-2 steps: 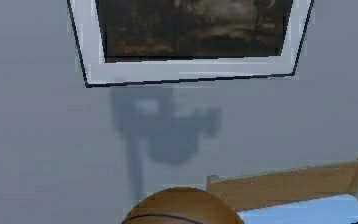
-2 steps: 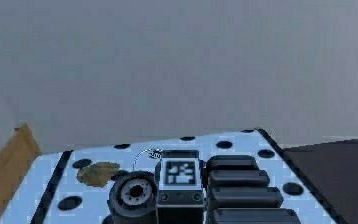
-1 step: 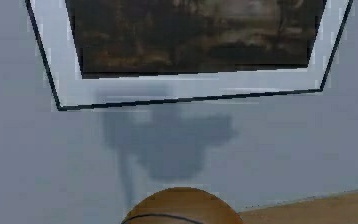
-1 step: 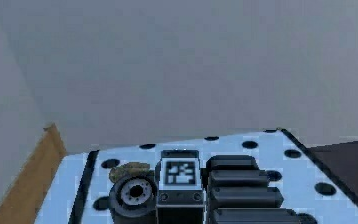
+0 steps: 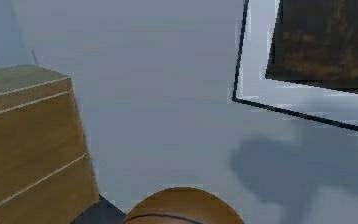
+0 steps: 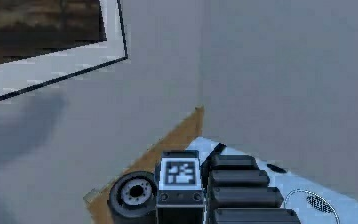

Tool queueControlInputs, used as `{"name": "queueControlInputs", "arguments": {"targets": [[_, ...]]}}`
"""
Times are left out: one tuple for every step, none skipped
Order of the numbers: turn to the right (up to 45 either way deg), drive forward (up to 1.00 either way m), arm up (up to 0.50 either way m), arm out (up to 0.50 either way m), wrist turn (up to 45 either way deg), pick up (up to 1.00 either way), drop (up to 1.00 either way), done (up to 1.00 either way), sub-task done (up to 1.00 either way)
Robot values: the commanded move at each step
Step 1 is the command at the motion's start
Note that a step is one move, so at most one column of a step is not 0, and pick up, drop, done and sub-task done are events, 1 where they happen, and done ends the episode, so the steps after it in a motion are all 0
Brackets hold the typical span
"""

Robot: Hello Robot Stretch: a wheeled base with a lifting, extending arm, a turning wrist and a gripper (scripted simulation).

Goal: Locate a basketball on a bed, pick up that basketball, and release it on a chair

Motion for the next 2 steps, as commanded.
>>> {"name": "queueControlInputs", "arguments": {"targets": [[-45.0,0.00,0.00,0.00,0.0,0.00,0.00,0.00,0.00],[-9.0,0.00,0.00,0.00,0.0,0.00,0.00,0.00,0.00]]}}
